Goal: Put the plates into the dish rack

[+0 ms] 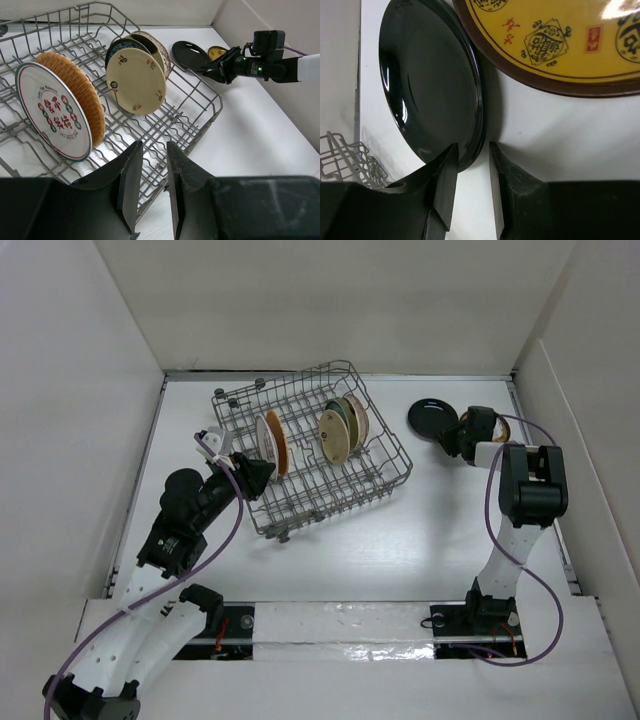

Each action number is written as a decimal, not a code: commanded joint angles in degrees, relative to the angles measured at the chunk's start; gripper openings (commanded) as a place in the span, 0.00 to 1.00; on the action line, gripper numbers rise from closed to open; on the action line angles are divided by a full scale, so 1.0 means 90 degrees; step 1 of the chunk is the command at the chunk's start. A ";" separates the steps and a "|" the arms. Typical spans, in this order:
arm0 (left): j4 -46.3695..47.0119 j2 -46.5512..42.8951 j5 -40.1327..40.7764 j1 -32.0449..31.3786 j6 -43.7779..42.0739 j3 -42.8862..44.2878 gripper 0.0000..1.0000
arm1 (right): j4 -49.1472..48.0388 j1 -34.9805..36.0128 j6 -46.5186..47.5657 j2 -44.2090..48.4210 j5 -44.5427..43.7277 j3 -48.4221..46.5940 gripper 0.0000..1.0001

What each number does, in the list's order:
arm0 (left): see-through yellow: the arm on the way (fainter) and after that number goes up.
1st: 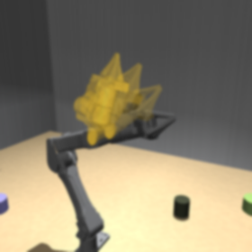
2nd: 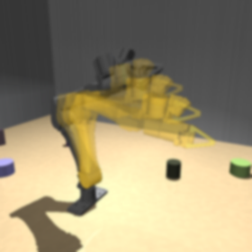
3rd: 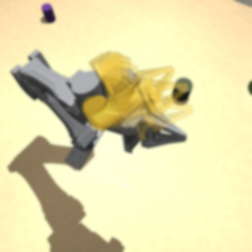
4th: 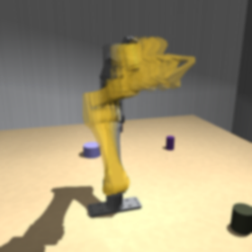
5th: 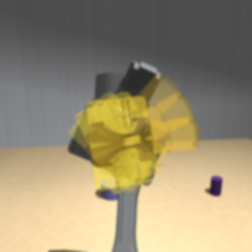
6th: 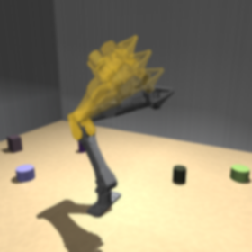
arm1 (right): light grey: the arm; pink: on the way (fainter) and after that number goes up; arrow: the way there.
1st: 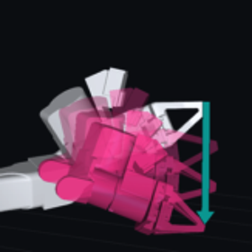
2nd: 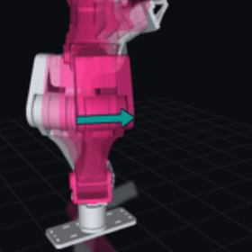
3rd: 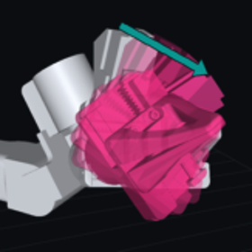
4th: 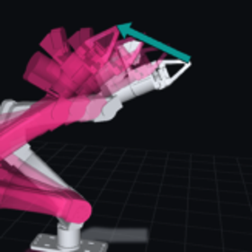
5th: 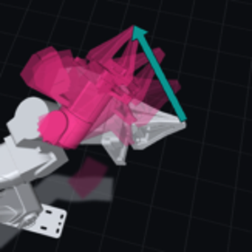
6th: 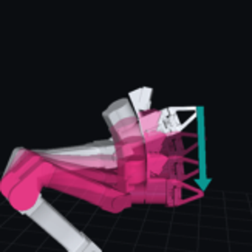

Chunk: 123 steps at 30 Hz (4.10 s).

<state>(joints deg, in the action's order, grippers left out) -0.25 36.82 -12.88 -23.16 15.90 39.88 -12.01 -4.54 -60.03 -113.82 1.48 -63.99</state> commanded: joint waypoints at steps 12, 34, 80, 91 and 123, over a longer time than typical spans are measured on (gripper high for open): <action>0.0282 -0.0077 0.0016 0.0014 0.0001 0.0071 0.25 | -0.0129 0.0182 -0.0449 -0.0088 -0.0135 -0.0342 0.04; 0.0165 -0.0428 0.0513 0.0014 0.0020 0.0091 0.32 | 0.1314 0.3568 0.4441 0.2259 -0.3717 -0.3015 0.00; 0.0292 -0.1054 0.0924 0.0014 0.0128 -0.0075 0.38 | 0.4528 0.6090 0.5821 -0.1807 -0.6248 -0.6065 0.00; 0.0282 -0.1073 0.0895 0.0014 0.0138 -0.0085 0.38 | 0.4176 0.6266 0.5245 -0.1281 -0.5877 -0.5401 0.27; 0.0458 -0.1083 0.0387 0.0014 0.0118 -0.0105 0.00 | -0.0159 -0.1487 0.0627 0.1927 0.0305 0.0488 0.59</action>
<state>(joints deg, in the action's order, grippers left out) 0.67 27.49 -7.49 -23.14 17.04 39.70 -7.07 -16.53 -44.69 -94.19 -2.04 -59.70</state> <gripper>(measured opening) 0.003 0.562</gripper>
